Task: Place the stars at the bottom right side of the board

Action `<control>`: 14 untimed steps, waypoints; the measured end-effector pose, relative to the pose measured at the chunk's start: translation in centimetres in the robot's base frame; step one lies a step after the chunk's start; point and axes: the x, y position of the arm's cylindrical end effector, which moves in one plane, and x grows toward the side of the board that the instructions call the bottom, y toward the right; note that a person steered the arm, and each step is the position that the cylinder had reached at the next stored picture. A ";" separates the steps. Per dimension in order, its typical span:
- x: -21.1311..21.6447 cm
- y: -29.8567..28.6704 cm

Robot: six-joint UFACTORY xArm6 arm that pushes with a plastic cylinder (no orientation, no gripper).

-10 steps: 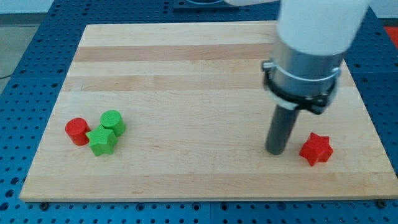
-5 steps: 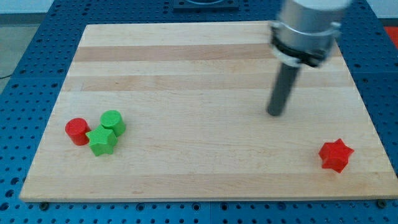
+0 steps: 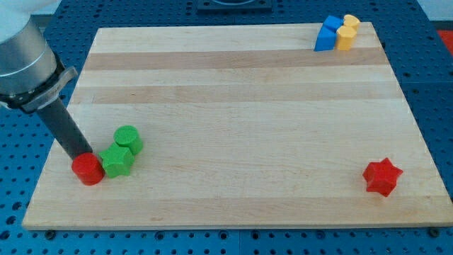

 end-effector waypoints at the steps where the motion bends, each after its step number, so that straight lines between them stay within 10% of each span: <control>1: 0.0 1.4; 6: 7.2 10.0; 12: 1.2 35.3; 14: 1.5 25.8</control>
